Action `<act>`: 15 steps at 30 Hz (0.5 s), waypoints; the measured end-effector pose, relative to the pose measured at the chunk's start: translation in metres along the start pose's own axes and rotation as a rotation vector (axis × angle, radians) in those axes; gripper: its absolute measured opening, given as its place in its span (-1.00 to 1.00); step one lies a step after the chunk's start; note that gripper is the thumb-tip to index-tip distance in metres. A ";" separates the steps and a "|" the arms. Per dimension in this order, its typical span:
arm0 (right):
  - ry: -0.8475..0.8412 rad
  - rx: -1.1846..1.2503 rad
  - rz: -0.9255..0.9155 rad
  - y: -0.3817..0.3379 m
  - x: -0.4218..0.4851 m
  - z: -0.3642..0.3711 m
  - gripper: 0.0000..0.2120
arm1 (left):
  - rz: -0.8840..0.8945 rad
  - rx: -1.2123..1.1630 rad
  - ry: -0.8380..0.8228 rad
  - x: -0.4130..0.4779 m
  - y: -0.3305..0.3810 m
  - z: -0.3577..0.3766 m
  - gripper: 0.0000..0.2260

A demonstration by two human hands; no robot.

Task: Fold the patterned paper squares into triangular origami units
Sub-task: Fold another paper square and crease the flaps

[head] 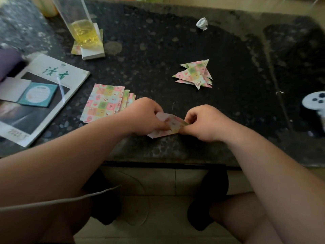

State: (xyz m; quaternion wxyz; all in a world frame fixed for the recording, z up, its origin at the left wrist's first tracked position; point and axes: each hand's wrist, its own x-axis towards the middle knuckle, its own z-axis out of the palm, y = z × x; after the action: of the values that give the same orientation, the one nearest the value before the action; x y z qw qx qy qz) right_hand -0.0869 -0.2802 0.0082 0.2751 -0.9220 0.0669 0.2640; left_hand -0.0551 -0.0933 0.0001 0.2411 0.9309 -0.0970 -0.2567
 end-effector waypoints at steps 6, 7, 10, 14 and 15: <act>-0.143 0.320 -0.096 0.004 -0.014 -0.024 -0.90 | -0.163 -0.868 -0.162 -0.009 -0.003 -0.010 -0.63; -0.157 0.373 -0.102 0.004 -0.017 -0.026 -0.89 | -0.180 -0.966 -0.191 -0.012 -0.001 -0.011 -0.61; -0.131 0.502 -0.076 0.000 -0.022 -0.030 -0.88 | -0.216 -1.110 -0.283 -0.022 0.000 -0.013 -0.55; -0.082 0.675 0.025 -0.005 -0.023 -0.030 -0.86 | -0.274 -1.326 -0.351 -0.031 -0.002 -0.003 -0.68; -0.073 0.708 0.041 -0.005 -0.022 -0.029 -0.86 | -0.288 -1.408 -0.328 -0.032 -0.001 0.002 -0.74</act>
State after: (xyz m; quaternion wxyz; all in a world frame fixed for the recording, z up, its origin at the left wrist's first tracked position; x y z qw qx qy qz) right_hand -0.0914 -0.2918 0.0429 0.5746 -0.7579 0.1632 0.2625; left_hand -0.0830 -0.0834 0.0121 0.7280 0.5087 0.1791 -0.4233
